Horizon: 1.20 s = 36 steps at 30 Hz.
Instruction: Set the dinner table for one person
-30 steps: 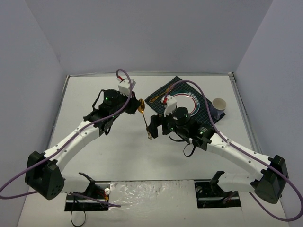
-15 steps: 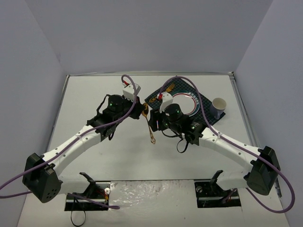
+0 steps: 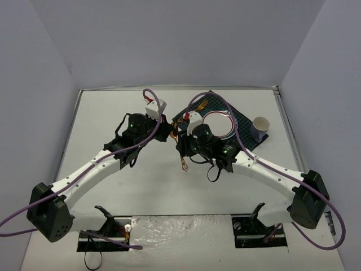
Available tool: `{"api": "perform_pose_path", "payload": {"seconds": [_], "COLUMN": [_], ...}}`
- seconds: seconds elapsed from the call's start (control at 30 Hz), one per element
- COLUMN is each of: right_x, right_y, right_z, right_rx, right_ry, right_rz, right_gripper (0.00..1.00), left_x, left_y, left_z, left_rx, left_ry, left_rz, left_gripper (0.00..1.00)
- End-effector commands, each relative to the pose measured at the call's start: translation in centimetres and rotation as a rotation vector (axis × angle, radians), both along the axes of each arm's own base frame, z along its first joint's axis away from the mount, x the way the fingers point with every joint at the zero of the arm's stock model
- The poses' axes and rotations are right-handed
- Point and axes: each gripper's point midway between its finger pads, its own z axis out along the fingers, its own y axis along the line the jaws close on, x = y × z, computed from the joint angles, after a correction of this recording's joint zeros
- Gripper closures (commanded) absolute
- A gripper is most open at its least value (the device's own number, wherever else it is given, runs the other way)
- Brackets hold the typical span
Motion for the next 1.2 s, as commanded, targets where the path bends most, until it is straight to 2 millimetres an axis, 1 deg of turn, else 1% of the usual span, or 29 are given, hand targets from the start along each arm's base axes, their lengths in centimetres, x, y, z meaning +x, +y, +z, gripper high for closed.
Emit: {"api": "perform_pose_path", "payload": {"seconds": [0.0, 0.3, 0.5, 0.63, 0.67, 0.7, 0.73, 0.77, 0.8, 0.97, 1.0, 1.07, 1.13, 1.17], "right_x": [1.3, 1.3, 1.2, 1.2, 1.3, 1.3, 1.3, 1.3, 1.3, 1.3, 1.2, 1.2, 1.2, 1.3], "right_y": [1.6, 2.0, 1.7, 1.5, 1.5, 1.4, 1.3, 1.3, 1.2, 0.6, 0.4, -0.1, -0.7, -1.0], "right_z": [3.8, 3.7, 4.7, 4.8, 4.7, 4.6, 4.7, 4.5, 4.5, 4.0, 3.7, 3.2, 2.3, 2.0], "right_rx": [0.084, 0.083, 0.097, 0.094, 0.091, 0.087, 0.089, 0.086, 0.085, 0.073, 0.068, 0.06, 0.047, 0.041], "right_ry": [-0.095, -0.097, -0.118, -0.125, -0.124, -0.124, -0.126, -0.125, -0.124, -0.124, -0.121, -0.113, -0.099, -0.093], "right_rz": [-0.001, 0.013, 0.007, 0.003, 0.001, -0.004, -0.004, -0.008, -0.008, -0.027, -0.033, -0.054, -0.076, -0.089], "right_gripper": [0.65, 0.77, 0.78, 0.8, 0.82, 0.92, 0.93, 0.98, 1.0, 1.0, 1.0, 1.0, 1.0, 1.0], "left_x": [-0.2, -0.5, -0.2, -0.2, -0.2, -0.3, -0.3, -0.3, -0.3, -0.3, -0.2, -0.1, 0.2, 0.4], "left_y": [-1.2, -2.1, -2.2, -2.4, -2.5, -2.6, -2.6, -2.7, -2.7, -2.6, -2.4, -2.0, -1.2, -0.4], "left_z": [4.7, 4.4, 3.6, 3.3, 3.3, 3.3, 3.3, 3.4, 3.4, 3.2, 3.1, 3.1, 3.4, 3.4], "left_rx": [-0.123, -0.14, -0.119, -0.126, -0.129, -0.134, -0.135, -0.137, -0.137, -0.126, -0.118, -0.104, -0.084, -0.064], "left_ry": [-0.113, -0.097, -0.084, -0.077, -0.076, -0.074, -0.074, -0.074, -0.074, -0.062, -0.055, -0.044, -0.047, -0.048], "left_rz": [-0.041, -0.089, -0.087, -0.093, -0.095, -0.1, -0.102, -0.106, -0.105, -0.102, -0.093, -0.064, -0.025, 0.015], "left_gripper": [1.0, 1.0, 1.0, 1.0, 1.0, 1.0, 1.0, 1.0, 1.0, 1.0, 0.97, 0.7, 0.5, 0.42]}}
